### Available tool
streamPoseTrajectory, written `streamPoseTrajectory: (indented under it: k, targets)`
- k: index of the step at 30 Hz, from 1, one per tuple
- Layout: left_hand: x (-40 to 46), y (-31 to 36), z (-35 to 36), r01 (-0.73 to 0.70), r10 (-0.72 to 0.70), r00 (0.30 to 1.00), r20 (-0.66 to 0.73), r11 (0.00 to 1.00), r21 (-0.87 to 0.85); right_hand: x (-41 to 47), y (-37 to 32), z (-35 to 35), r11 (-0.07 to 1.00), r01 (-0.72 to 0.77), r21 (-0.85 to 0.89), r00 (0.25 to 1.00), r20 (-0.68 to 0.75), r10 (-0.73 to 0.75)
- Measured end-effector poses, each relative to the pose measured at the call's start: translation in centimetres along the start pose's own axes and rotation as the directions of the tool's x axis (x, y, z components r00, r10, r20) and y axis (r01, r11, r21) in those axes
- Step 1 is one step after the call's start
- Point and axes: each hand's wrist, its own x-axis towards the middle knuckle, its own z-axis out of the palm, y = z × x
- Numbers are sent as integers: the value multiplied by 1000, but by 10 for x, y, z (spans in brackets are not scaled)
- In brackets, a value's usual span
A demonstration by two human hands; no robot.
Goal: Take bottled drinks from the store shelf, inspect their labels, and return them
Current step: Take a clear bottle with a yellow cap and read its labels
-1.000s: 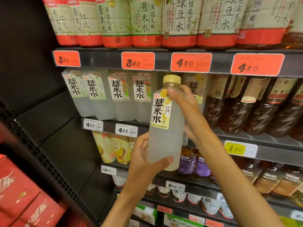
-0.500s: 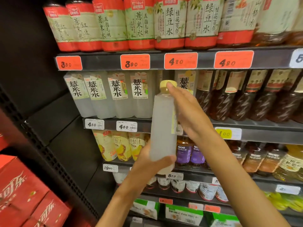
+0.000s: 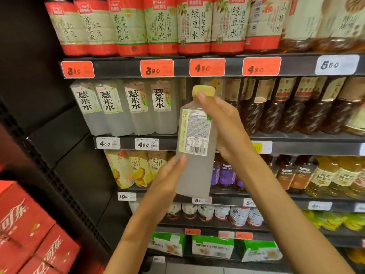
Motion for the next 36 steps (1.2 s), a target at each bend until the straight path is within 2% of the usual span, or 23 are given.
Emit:
streamPoseTrajectory:
  k: [3, 5, 7, 9, 12, 14, 17, 20, 23, 27, 30, 32, 36]
  targets:
    - [7, -2, 16, 31, -35, 979, -203, 999, -20, -4, -1, 1, 997, -65, -45, 997, 33, 67]
    - [10, -5, 18, 83, -112, 965, -236, 988, -131, -3, -2, -7, 989, -147, 14, 984, 105, 145]
    - [6, -6, 20, 114, -142, 983, -120, 970, -213, -2, -1, -15, 972, -191, 137, 972, 162, 168]
    - [2, -10, 29, 118, -116, 993, 23, 967, -224, -3, 1, -22, 925, -259, 277, 954, 226, 199]
    - [4, -16, 42, 165, -139, 982, 128, 962, -216, -2, -1, -30, 918, -273, 286, 954, 207, 219]
    - [9, -17, 49, 153, -144, 987, 75, 980, -127, -2, -4, -35, 943, -217, 252, 973, 128, 190]
    - [11, -19, 50, 106, -109, 992, -57, 993, -53, -2, -11, -38, 998, -62, 29, 997, -34, 63]
    - [9, -16, 51, 42, -41, 999, -25, 999, 27, -2, -13, -38, 998, -3, -56, 997, -74, -1]
    - [7, -13, 55, 48, -49, 999, -7, 997, -57, 1, -14, -41, 998, -39, -44, 999, 29, 40]
    - [2, -5, 62, 143, -50, 966, 253, 920, -365, 5, -12, -45, 952, -203, 228, 964, 215, 154]
    - [2, -9, 63, 203, -72, 943, 326, 899, -388, 6, -7, -44, 911, -254, 326, 949, 266, 169]
    - [5, -13, 56, 158, -60, 955, 290, 932, -327, 7, -9, -46, 946, -195, 258, 962, 238, 133]
    - [11, -11, 39, 37, -25, 991, 130, 995, -90, 7, -20, -48, 998, -57, -13, 993, 99, 59]
